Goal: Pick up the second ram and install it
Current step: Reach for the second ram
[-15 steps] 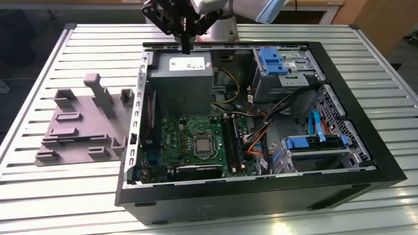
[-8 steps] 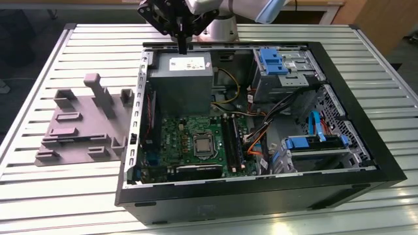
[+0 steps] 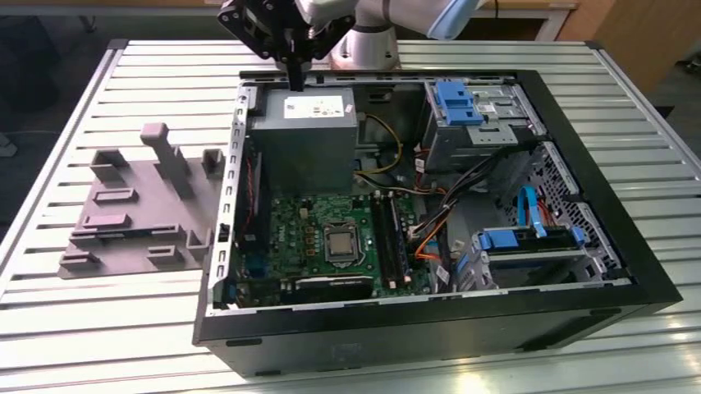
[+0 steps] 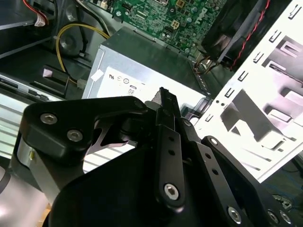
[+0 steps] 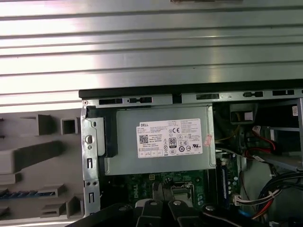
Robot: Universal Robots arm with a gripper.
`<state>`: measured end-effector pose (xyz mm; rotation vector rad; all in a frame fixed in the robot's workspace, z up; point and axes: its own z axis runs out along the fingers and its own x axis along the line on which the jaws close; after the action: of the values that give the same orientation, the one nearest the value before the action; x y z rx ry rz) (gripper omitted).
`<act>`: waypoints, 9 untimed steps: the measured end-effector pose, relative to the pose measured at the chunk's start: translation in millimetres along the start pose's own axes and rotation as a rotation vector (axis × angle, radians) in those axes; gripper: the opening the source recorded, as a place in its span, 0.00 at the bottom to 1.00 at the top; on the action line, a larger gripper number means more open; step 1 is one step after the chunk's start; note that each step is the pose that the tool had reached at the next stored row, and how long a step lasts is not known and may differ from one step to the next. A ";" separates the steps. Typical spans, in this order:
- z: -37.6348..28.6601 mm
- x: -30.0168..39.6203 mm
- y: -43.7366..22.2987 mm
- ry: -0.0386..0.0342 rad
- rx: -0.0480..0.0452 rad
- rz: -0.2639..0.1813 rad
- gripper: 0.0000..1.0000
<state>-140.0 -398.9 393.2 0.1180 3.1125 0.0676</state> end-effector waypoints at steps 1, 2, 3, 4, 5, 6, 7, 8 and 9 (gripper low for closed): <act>0.0 0.9 -0.1 0.0000 0.0000 0.000 0.11; 0.0 1.7 -0.1 -0.0001 0.0000 0.000 0.11; -0.1 2.6 -0.2 0.0000 0.0001 0.000 0.11; -0.1 3.5 -0.3 0.0000 0.0000 0.000 0.11; -0.1 4.4 -0.3 0.0000 0.0001 0.000 0.11; -0.1 5.3 -0.4 0.0000 0.0001 0.000 0.11; -0.1 6.3 -0.5 0.0000 0.0000 0.000 0.11; -0.1 7.4 -0.6 0.0000 0.0000 0.000 0.11; -0.1 8.6 -0.7 0.0000 0.0000 0.000 0.11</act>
<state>-148.6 -398.9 393.1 0.1180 3.1125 0.0677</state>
